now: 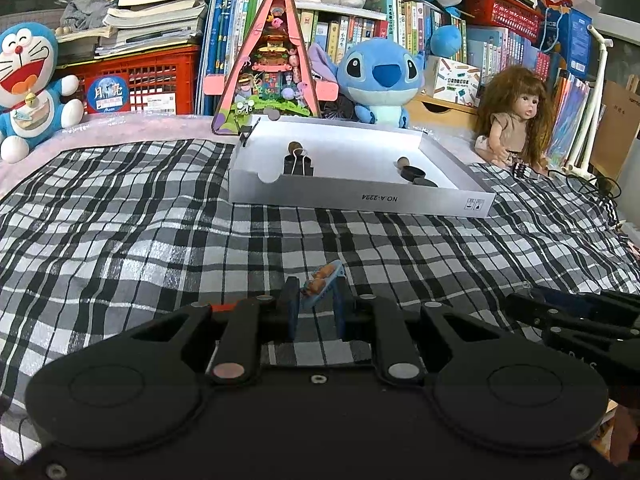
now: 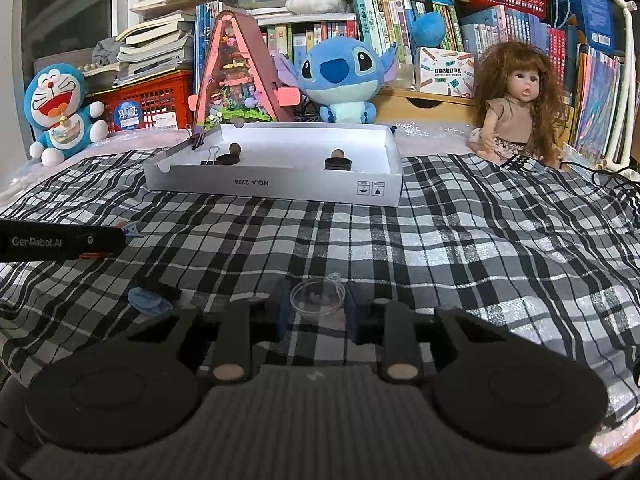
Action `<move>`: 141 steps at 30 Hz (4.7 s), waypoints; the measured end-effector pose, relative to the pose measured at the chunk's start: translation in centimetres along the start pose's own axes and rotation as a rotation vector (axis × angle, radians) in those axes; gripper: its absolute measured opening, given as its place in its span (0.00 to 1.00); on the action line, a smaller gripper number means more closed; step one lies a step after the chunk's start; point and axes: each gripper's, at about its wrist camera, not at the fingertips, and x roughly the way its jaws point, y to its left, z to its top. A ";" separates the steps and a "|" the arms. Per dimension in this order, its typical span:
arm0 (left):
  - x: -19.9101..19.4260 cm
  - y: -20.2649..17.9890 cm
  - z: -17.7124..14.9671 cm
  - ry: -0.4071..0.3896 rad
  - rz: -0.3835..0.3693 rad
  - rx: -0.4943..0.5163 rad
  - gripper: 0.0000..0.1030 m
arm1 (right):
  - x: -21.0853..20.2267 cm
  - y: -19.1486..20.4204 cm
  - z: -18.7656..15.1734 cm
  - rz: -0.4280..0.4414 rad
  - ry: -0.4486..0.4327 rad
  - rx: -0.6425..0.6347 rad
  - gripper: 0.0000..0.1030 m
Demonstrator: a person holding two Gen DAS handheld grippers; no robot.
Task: Organize rigid objects
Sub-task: 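Carry the clear cup and blue clip toward the white box with both tools, then lower the clear cup into the box with the right tool while the left tool holds the blue clip above, then open both tools to release the clear cup and blue clip into the box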
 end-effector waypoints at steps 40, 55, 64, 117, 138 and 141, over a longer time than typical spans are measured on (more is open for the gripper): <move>1.3 -1.8 4.4 -0.034 -0.034 0.041 0.16 | 2.3 0.1 3.7 0.009 -0.021 0.014 0.33; 3.4 -1.5 7.3 -0.035 -0.031 0.042 0.16 | 4.3 -1.0 6.1 0.012 -0.010 0.053 0.33; 4.9 -1.5 8.9 -0.027 -0.034 0.038 0.16 | 6.2 -1.8 7.3 0.014 0.015 0.077 0.33; 20.4 2.4 19.5 0.108 -0.065 -0.084 0.16 | 21.3 -6.8 18.6 0.121 0.247 0.282 0.33; 26.5 1.7 19.5 0.174 0.015 -0.004 0.15 | 26.3 -6.5 19.3 0.069 0.280 0.252 0.33; 26.7 1.5 19.3 0.180 0.018 0.014 0.15 | 26.6 -6.4 19.2 0.072 0.283 0.245 0.33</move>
